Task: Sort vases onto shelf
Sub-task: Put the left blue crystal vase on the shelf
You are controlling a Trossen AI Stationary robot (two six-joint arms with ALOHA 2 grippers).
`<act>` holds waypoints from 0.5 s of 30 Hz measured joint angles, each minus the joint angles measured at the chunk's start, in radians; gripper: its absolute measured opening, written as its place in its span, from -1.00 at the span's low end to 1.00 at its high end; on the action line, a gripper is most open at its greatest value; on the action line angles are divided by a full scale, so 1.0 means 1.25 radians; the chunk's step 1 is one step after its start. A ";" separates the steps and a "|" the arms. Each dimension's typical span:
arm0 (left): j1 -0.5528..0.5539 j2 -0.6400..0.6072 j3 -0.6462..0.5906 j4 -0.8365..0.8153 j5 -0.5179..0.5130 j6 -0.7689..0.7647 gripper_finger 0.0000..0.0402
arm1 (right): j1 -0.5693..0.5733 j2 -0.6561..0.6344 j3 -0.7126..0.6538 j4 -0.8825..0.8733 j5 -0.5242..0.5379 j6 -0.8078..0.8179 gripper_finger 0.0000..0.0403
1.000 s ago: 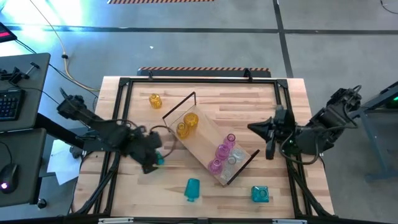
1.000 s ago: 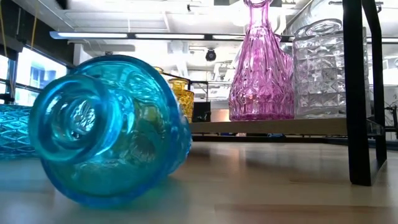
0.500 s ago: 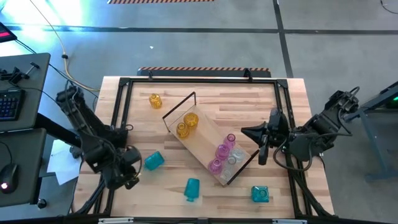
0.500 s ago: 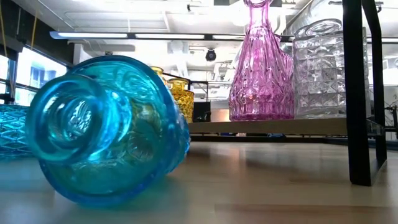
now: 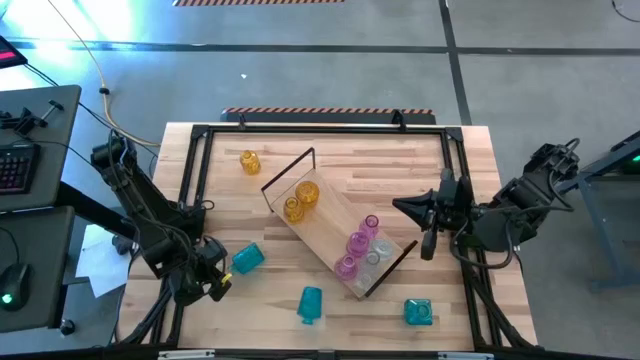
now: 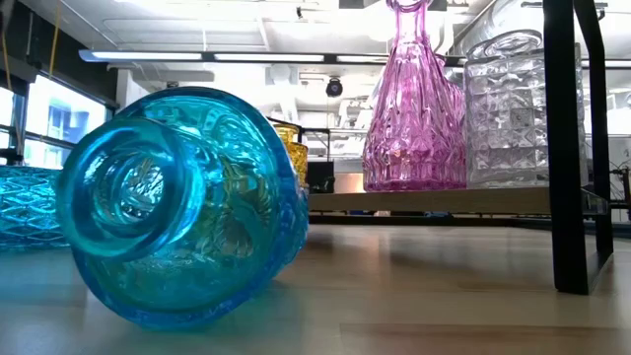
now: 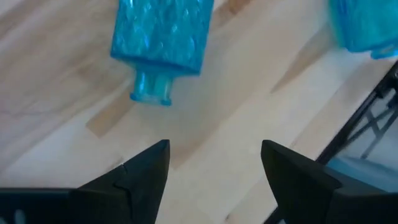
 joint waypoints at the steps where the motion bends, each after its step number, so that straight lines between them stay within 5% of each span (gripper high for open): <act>1: 0.007 -0.001 -0.006 0.002 -0.001 0.002 0.22 | 0.000 -0.004 0.000 0.000 0.000 -0.008 -1.00; 15: 0.139 0.008 -0.049 -0.037 0.070 0.187 0.17 | 0.000 -0.051 0.000 0.000 0.002 -0.050 -1.00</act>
